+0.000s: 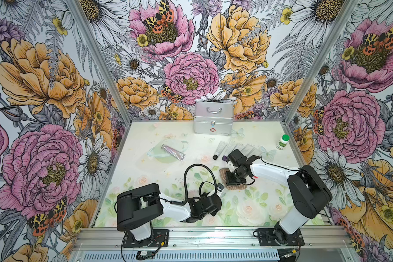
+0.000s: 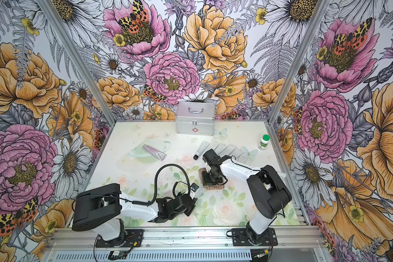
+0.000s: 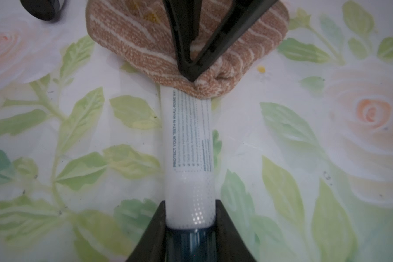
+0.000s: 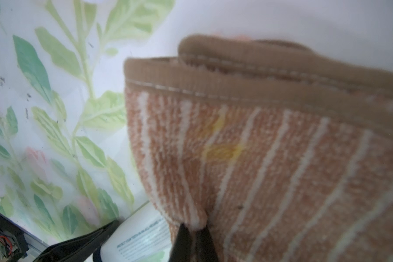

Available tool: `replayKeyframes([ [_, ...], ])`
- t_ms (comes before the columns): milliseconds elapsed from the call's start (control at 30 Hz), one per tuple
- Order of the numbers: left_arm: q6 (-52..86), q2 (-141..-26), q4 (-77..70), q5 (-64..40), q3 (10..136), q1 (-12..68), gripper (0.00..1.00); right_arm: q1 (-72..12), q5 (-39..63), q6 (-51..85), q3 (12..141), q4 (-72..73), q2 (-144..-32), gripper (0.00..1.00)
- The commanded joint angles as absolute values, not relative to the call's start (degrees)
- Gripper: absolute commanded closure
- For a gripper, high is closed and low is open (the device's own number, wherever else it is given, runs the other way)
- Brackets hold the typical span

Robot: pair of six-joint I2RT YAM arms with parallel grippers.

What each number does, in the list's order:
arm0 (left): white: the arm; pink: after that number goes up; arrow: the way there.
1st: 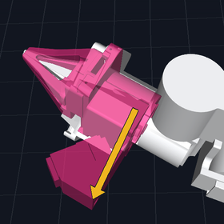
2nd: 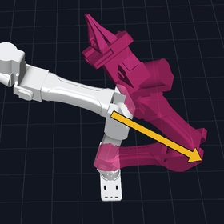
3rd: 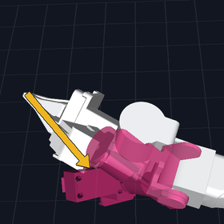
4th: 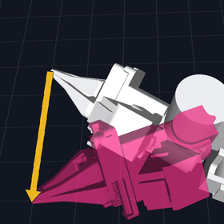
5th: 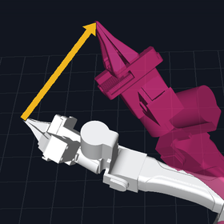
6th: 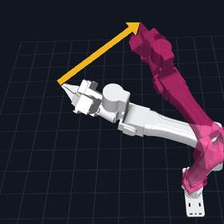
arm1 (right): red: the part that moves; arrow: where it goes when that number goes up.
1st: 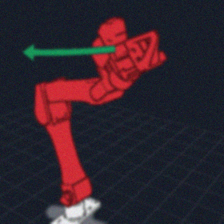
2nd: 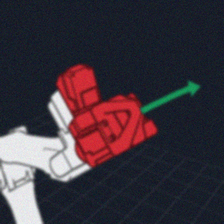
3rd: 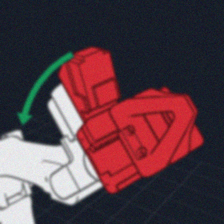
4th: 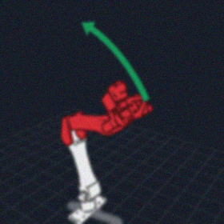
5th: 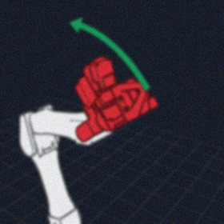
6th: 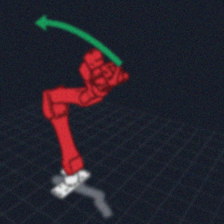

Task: Wipe the surface of the toothpaste tube
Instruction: Wipe the dirt from the toothpaste tube.

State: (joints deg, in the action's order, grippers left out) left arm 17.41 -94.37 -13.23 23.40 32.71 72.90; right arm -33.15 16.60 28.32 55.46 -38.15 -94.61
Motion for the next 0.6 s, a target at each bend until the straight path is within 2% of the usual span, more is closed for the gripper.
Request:
replayKeyframes([
  [0, 16.6, -96.6, -7.6, 24.9, 32.3, 73.1, 0.7, -35.3, 19.6, 29.8, 53.6, -39.8, -93.4, 1.0],
  [200, 16.5, -96.3, -7.3, 24.8, 32.4, 73.1, 0.7, -34.3, 16.4, 28.6, 55.3, -40.1, -95.5, 1.0],
  [400, 16.7, -95.8, -7.3, 24.9, 32.2, 73.1, 0.7, -29.0, 11.3, 26.7, 59.0, -40.6, -99.6, 1.0],
  [567, 16.8, -95.6, -7.4, 24.9, 32.0, 73.2, 0.7, -28.4, 12.6, 26.5, 61.3, -40.8, -101.2, 1.0],
])
